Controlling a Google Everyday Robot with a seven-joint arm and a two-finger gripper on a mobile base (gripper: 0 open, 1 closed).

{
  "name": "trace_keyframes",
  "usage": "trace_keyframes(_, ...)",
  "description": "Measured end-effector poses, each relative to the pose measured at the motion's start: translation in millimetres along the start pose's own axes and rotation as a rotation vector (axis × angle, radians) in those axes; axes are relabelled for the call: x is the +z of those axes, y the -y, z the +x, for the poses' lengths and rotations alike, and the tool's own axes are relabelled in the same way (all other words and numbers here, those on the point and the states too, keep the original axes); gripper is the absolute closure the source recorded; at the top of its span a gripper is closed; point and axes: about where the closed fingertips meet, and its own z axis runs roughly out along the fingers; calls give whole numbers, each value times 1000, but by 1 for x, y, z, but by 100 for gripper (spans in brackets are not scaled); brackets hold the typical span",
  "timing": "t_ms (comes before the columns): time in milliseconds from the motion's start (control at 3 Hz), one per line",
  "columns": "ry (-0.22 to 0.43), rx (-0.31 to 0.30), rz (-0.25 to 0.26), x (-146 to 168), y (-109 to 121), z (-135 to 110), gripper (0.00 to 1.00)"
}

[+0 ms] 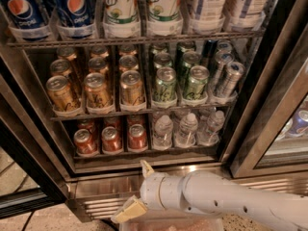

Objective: Pick coke can from bottom shelf of fridge

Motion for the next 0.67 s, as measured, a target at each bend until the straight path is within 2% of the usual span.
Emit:
trace_keyframes(333,13,1,49,2,12,-4,0)
trace_keyframes(667,29,0,58,5,10,-5,0)
